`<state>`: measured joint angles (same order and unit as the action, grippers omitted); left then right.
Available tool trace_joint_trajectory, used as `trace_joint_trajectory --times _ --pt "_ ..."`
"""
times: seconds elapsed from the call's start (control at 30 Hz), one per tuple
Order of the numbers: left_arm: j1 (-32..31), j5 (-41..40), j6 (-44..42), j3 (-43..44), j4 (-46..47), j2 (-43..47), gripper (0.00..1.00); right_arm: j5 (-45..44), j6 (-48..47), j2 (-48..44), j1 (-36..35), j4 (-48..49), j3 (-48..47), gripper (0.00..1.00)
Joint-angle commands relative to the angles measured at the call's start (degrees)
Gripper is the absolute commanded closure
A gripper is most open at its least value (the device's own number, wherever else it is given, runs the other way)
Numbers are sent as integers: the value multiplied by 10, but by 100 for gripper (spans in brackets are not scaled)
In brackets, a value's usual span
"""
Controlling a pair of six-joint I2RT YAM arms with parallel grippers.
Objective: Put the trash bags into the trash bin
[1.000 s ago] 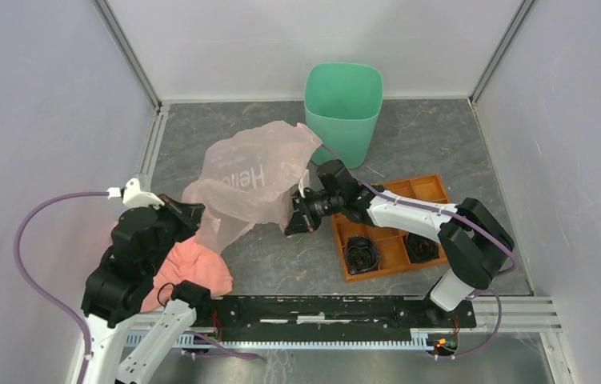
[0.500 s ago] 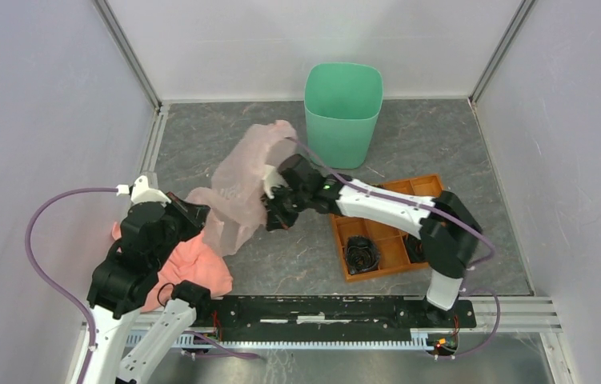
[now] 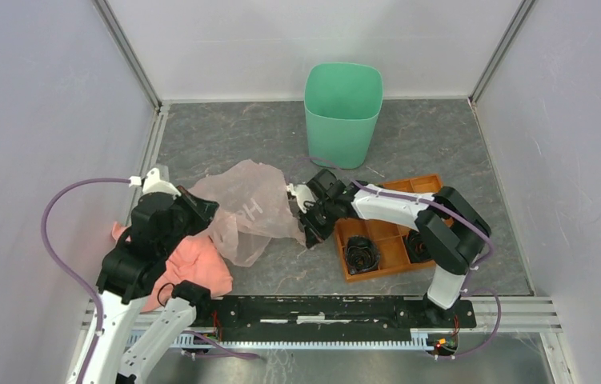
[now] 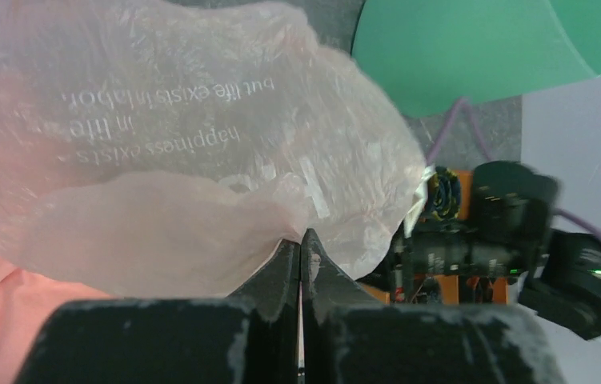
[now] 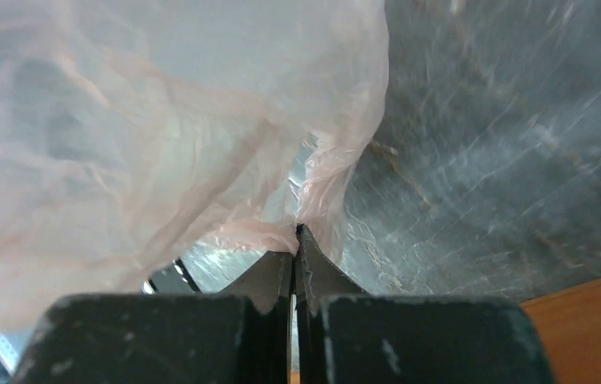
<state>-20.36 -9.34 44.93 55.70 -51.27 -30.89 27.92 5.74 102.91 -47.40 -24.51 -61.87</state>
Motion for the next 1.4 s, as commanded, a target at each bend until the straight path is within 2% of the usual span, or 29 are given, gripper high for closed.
trace_joint_trajectory --times 0.0,0.17,0.37,0.57,0.73,1.0,1.17,1.23,1.27,1.37 --pt "1 37 -14 -18 28 -14 98 -31 28 -53 15 39 -57 100" --pt "1 63 -39 -22 11 5 98 -5 106 -94 53 146 -30 100" --pt "1 90 -57 -22 20 10 98 -50 92 -116 56 157 -20 100" --pt "1 165 -84 -9 68 -39 98 -109 161 -219 83 292 76 100" --pt "1 229 -95 3 86 -84 98 -160 201 -299 120 345 157 100" --pt "-1 220 -110 -17 75 -106 95 -147 233 -382 123 449 284 100" --pt "-1 141 -109 -30 20 -106 46 -126 237 -395 122 465 298 100" --pt "-1 120 -102 -42 10 -100 19 -125 240 -401 122 475 301 100" --pt "-1 116 -96 -48 10 -98 12 -123 240 -402 122 478 302 100" --pt "-1 148 -78 -75 36 -104 1 -120 239 -396 122 488 301 100"
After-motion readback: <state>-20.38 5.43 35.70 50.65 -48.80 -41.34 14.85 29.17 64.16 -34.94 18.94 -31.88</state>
